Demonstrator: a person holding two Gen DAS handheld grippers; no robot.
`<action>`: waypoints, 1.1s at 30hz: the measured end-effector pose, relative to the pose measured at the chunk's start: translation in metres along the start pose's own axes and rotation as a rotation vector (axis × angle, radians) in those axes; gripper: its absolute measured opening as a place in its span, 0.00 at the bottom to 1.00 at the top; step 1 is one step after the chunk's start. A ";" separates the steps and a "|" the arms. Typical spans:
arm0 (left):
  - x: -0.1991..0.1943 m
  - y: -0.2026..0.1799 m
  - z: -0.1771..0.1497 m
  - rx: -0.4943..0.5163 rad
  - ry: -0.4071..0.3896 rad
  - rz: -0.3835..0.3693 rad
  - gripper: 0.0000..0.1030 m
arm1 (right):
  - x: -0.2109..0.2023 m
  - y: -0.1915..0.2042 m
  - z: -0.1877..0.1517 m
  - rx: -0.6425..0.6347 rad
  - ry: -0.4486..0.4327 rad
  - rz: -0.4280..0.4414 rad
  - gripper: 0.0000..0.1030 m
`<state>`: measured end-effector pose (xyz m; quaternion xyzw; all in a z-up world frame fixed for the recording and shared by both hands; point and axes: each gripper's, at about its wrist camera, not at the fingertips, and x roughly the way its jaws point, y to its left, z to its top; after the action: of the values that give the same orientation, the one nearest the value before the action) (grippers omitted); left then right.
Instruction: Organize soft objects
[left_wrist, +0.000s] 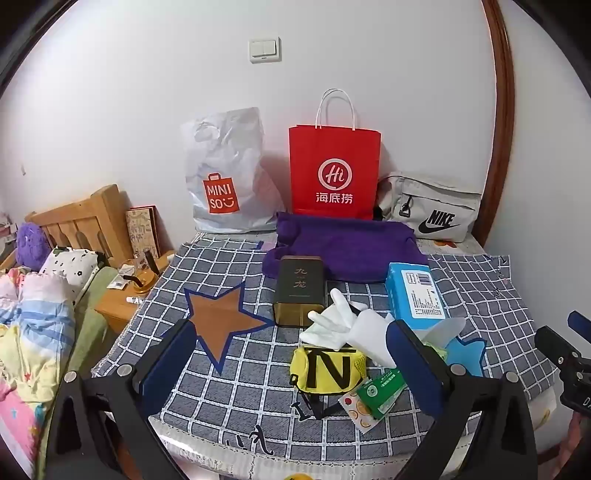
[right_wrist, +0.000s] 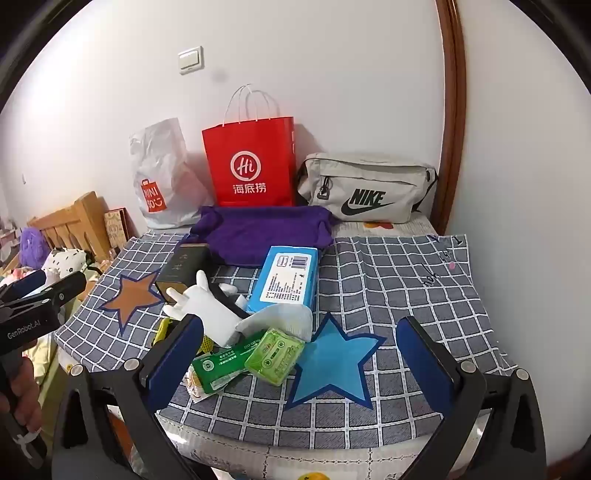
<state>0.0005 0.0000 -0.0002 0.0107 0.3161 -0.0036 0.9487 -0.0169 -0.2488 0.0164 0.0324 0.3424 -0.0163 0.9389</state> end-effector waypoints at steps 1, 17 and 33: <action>0.001 0.000 0.000 0.001 0.007 -0.005 1.00 | 0.000 0.000 0.000 -0.003 0.000 0.000 1.00; -0.007 -0.002 0.006 0.005 -0.020 -0.013 1.00 | -0.004 0.004 0.000 -0.021 -0.005 -0.005 1.00; -0.010 -0.002 0.007 0.004 -0.030 -0.018 1.00 | -0.005 0.005 0.001 -0.025 -0.011 -0.002 1.00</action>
<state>-0.0028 -0.0025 0.0115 0.0097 0.3019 -0.0132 0.9532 -0.0199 -0.2443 0.0201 0.0202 0.3374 -0.0131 0.9411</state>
